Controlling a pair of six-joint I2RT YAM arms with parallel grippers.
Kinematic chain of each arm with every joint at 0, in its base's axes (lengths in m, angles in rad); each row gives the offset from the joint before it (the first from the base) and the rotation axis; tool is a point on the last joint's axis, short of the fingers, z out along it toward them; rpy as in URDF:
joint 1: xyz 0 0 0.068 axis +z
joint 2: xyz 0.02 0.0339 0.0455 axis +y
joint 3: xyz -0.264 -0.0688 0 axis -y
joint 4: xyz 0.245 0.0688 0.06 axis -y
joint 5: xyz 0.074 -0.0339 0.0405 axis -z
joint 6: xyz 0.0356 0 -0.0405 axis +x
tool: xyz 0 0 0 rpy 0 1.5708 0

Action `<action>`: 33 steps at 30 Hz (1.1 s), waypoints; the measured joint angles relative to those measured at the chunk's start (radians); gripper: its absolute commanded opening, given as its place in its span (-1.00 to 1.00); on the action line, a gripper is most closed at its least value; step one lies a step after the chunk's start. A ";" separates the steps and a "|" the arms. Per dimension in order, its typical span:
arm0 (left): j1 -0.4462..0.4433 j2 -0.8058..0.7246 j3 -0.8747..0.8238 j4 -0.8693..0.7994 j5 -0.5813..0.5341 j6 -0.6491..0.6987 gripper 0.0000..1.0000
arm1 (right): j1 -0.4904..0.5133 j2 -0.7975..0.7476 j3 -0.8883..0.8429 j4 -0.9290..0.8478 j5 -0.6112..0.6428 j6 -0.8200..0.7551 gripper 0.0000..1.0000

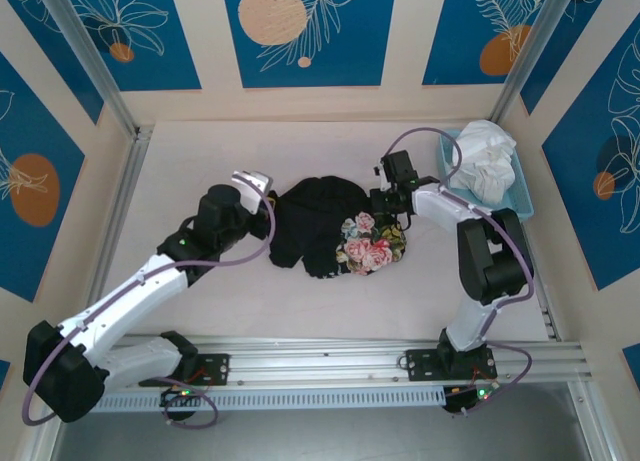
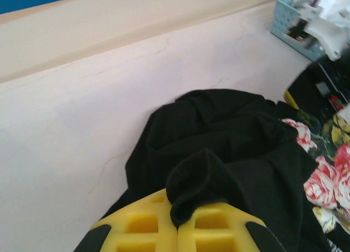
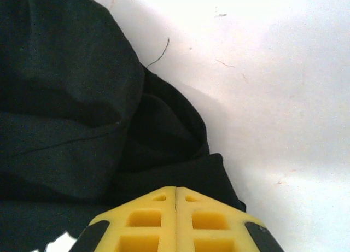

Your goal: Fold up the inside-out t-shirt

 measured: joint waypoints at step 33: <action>0.492 0.035 0.442 -0.295 0.328 -0.284 -1.00 | 0.160 -0.729 -0.353 0.068 -0.122 0.212 -0.59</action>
